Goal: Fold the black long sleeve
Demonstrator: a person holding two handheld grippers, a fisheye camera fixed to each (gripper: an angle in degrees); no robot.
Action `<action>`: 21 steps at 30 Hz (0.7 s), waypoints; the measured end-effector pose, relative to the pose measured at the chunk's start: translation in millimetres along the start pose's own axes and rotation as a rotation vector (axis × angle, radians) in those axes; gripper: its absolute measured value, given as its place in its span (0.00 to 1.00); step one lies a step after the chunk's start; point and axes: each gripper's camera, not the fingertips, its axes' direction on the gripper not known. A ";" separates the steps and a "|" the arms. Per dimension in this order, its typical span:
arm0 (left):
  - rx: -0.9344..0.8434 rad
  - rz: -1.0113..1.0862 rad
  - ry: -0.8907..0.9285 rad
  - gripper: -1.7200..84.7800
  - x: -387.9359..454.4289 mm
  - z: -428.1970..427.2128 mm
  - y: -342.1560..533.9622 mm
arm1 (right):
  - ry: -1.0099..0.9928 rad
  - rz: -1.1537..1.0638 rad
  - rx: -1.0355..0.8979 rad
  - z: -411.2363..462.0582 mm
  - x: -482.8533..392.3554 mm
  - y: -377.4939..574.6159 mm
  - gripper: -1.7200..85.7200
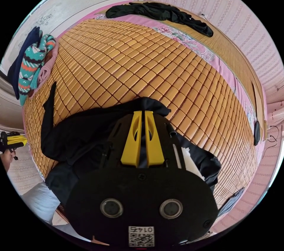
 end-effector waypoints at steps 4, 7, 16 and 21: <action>0.099 0.005 -0.098 0.09 -12.7 1.9 -68.6 | 0.104 -0.031 -0.040 -12.3 -28.0 -16.2 0.04; 0.170 0.005 -0.149 0.11 -13.7 9.4 -106.6 | 0.078 -0.096 -0.006 -29.7 -61.7 -21.1 0.06; 0.089 -0.012 -0.067 0.09 -9.6 64.7 -136.2 | 0.067 -0.127 -0.078 -11.5 -111.2 -41.4 0.10; 0.063 0.035 -0.131 0.09 2.5 64.2 -136.3 | 0.053 -0.101 -0.063 -12.1 -117.5 -49.1 0.10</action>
